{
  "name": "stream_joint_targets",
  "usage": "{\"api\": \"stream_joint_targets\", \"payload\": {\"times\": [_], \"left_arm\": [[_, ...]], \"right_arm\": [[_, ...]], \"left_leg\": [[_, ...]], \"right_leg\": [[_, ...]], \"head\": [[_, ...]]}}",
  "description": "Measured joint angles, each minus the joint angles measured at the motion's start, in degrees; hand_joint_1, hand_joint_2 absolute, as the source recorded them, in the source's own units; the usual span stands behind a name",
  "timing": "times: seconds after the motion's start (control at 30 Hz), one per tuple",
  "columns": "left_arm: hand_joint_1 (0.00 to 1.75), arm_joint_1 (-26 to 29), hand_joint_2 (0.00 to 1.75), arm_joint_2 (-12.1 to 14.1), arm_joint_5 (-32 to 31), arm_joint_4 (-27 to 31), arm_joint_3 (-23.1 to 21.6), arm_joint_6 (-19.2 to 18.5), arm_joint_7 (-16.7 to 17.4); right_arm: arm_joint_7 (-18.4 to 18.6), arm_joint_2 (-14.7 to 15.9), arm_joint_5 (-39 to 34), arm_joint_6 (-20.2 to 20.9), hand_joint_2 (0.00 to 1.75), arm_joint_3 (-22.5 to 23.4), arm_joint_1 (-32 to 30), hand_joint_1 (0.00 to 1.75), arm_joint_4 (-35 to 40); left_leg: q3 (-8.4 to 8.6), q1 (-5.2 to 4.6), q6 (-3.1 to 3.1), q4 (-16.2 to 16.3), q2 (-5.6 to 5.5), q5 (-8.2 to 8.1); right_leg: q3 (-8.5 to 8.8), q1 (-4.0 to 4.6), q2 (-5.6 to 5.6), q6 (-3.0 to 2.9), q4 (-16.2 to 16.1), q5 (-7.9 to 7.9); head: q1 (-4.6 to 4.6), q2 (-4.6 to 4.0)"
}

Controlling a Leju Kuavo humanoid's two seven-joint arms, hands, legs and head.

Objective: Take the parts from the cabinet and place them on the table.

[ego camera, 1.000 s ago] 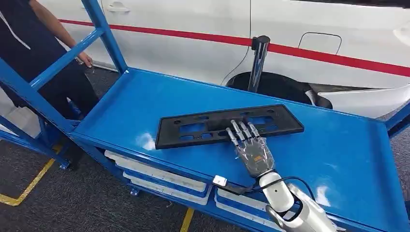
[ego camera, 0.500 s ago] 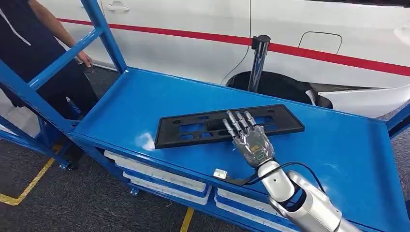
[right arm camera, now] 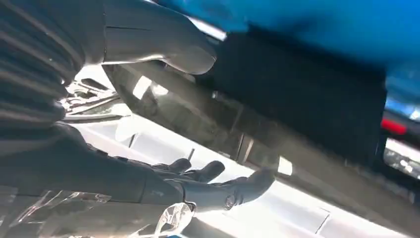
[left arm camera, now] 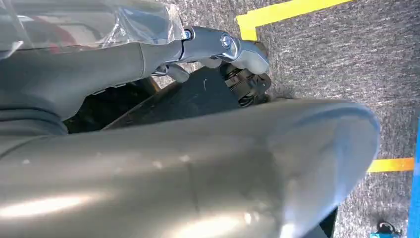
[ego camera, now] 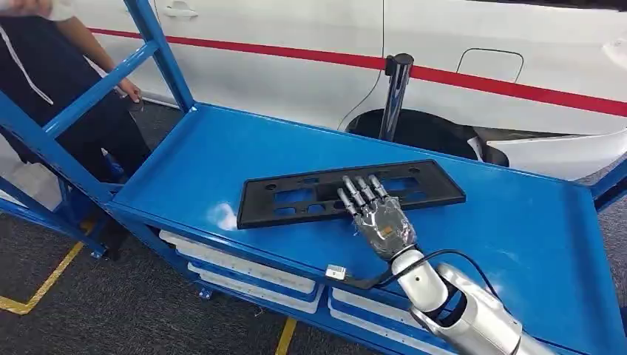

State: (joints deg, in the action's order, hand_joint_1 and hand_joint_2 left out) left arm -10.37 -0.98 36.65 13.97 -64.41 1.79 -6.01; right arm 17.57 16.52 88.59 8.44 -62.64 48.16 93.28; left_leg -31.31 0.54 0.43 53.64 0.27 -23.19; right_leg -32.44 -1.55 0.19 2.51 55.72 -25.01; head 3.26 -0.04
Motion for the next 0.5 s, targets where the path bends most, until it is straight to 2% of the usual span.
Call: {"api": "stream_joint_targets", "payload": {"times": [0.5], "left_arm": [[0.00, 0.0, 0.00, 0.0, -0.1, 0.0, 0.0, -0.4, -0.2]], "right_arm": [[-0.1, 1.3, -2.8, 0.2, 1.75, -0.2, -0.1, 0.00, -2.5]], "left_leg": [[0.15, 0.02, 0.00, 0.0, 0.01, -0.02]], "right_leg": [[0.16, 0.00, 0.01, -0.01, 0.0, 0.00]], "head": [[0.00, 0.00]]}}
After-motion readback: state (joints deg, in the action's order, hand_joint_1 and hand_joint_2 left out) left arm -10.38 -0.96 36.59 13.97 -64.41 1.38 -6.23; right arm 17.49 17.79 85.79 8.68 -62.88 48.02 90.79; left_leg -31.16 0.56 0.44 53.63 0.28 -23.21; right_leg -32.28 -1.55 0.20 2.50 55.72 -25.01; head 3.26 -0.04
